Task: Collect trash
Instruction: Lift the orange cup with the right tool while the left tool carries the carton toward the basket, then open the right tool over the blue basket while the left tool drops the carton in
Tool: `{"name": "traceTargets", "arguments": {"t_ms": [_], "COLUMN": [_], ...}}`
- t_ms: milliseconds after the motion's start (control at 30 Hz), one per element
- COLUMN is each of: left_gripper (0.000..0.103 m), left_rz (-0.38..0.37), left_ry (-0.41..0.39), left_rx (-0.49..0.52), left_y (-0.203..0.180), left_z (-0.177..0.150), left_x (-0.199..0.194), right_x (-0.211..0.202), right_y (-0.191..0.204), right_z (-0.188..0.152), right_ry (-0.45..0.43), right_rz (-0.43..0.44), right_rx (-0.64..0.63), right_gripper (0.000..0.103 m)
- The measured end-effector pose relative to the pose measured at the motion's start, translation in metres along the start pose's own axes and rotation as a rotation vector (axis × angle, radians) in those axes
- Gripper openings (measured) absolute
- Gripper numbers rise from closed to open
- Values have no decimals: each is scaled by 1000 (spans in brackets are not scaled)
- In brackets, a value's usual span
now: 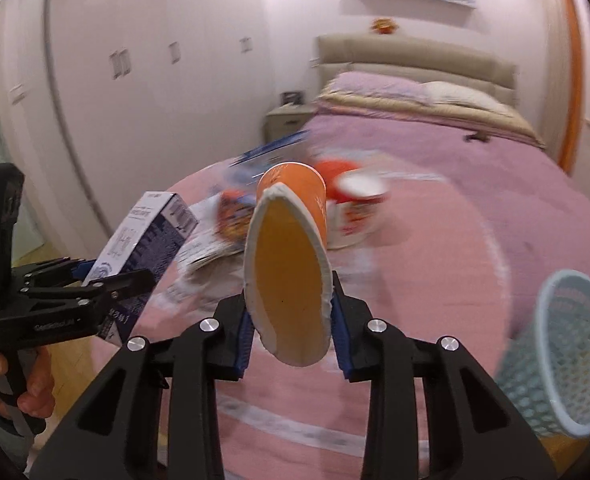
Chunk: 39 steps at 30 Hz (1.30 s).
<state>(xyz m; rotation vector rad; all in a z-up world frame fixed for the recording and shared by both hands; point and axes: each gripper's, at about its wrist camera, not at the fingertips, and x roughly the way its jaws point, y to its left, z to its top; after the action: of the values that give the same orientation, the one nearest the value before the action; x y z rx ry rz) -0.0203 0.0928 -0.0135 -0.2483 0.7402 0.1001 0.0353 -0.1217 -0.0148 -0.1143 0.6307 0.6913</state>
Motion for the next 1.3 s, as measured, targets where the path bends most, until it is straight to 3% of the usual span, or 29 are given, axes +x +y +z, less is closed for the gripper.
{"name": "traceTargets", "arguments": {"t_ms": [367, 533, 800, 967, 1000, 1033, 1067, 1100, 1300], "left_gripper": [57, 57, 58, 59, 61, 70, 78, 79, 80], "left_rz": [-255, -400, -508, -539, -541, -542, -541, -540, -559], "left_ry": [-2, 72, 212, 242, 244, 245, 243, 240, 203], "left_rx": [243, 341, 418, 410, 405, 401, 394, 388, 349], "left_y": [-150, -233, -326, -356, -356, -359, -358, -359, -327], "left_z": [61, 66, 58, 52, 53, 54, 53, 53, 52], "left_x": [63, 107, 177, 203, 206, 211, 213, 212, 197], "right_x": [-58, -59, -36, -33, -34, -34, -34, -34, -44], "right_y": [-155, -227, -283, -300, -303, -306, -309, -315, -315], "right_z": [-6, -36, -75, -90, -93, -95, -97, -101, -100], "right_ry": [-78, -33, 78, 101, 106, 108, 110, 109, 9], "right_rz": [-316, -414, -508, -543, -545, -553, -564, -568, -579], "right_rx": [331, 557, 733, 789, 797, 802, 808, 817, 823], "right_gripper": [30, 30, 31, 37, 38, 42, 44, 50, 54]}}
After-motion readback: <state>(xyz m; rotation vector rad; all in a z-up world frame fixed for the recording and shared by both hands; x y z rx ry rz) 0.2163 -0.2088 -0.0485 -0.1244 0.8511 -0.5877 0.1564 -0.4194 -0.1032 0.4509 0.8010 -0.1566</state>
